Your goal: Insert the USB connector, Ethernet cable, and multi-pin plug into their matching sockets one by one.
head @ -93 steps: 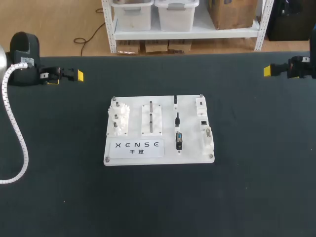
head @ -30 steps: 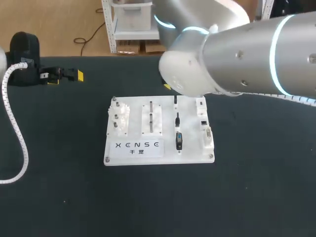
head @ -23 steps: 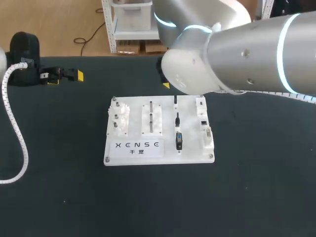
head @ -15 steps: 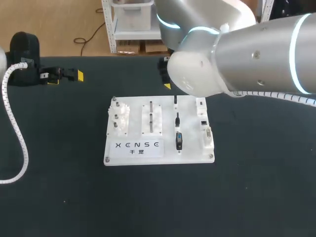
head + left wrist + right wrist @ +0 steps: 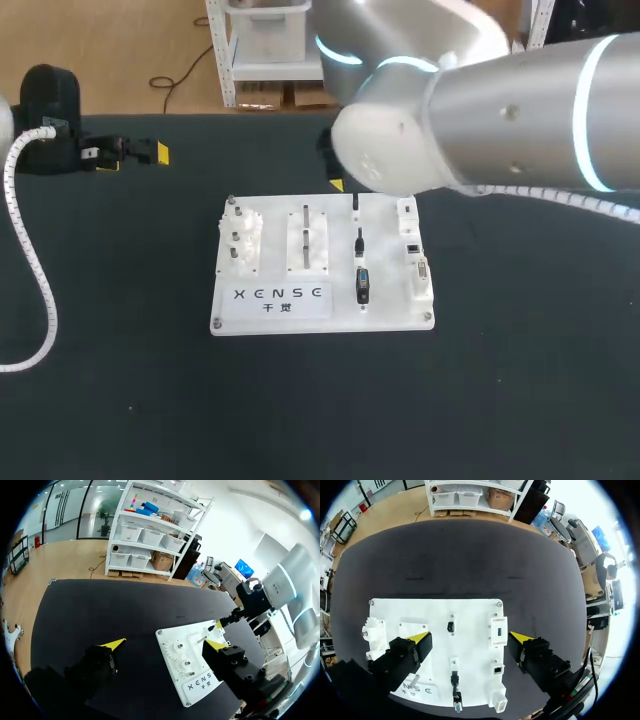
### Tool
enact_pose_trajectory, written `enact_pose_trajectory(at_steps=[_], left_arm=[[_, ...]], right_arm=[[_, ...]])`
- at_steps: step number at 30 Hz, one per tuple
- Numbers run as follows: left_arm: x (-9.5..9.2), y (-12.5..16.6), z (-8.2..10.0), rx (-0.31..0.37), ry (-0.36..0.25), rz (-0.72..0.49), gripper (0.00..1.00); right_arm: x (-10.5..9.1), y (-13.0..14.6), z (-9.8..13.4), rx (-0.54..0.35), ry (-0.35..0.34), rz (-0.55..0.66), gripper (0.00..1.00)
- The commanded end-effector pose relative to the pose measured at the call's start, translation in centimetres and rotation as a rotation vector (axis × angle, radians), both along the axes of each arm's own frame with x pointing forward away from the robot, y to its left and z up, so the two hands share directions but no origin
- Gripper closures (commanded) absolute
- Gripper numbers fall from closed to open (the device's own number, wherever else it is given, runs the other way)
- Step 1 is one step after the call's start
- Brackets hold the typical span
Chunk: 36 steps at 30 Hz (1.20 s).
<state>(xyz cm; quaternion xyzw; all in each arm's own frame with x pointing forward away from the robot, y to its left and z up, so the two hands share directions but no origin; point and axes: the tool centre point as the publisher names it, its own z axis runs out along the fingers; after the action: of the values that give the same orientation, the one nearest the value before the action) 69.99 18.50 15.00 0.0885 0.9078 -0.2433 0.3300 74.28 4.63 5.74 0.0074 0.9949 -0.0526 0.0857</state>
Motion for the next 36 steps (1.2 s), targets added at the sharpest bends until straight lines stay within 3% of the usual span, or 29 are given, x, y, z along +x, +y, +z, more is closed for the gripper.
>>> enact_pose_trajectory(at_steps=[1, 11, 21, 23, 26, 30, 34, 36], left_arm=[[0.0, 0.0, 0.0, 0.000, 0.000, 0.000, 0.00], [0.0, 0.0, 0.0, 0.000, 0.000, 0.000, 0.00], [0.0, 0.0, 0.0, 0.000, 0.000, 0.000, 0.00], [0.0, 0.0, 0.0, 0.000, 0.000, 0.000, 0.00], [0.0, 0.0, 0.0, 0.000, 0.000, 0.000, 0.00], [0.0, 0.0, 0.0, 0.000, 0.000, 0.000, 0.00], [0.0, 0.0, 0.0, 0.000, 0.000, 0.000, 0.00], [0.0, 0.0, 0.0, 0.000, 0.000, 0.000, 0.00]], right_arm=[[1.2, 1.1, -1.3, -0.023, 0.033, -0.007, 0.00], [1.4, 1.4, -2.8, 0.011, 0.106, 0.002, 0.00], [0.9, 1.5, -3.9, 0.028, 0.130, 0.008, 0.00], [0.9, 1.5, -4.1, 0.028, 0.129, 0.011, 0.31], [0.8, 1.4, -4.4, 0.028, 0.133, 0.011, 0.51], [0.7, 1.4, -4.5, 0.042, 0.131, 0.018, 0.64], [0.4, 1.5, -4.5, 0.053, 0.119, 0.036, 0.59], [0.3, 1.5, -4.6, 0.055, 0.120, 0.038, 0.65]])
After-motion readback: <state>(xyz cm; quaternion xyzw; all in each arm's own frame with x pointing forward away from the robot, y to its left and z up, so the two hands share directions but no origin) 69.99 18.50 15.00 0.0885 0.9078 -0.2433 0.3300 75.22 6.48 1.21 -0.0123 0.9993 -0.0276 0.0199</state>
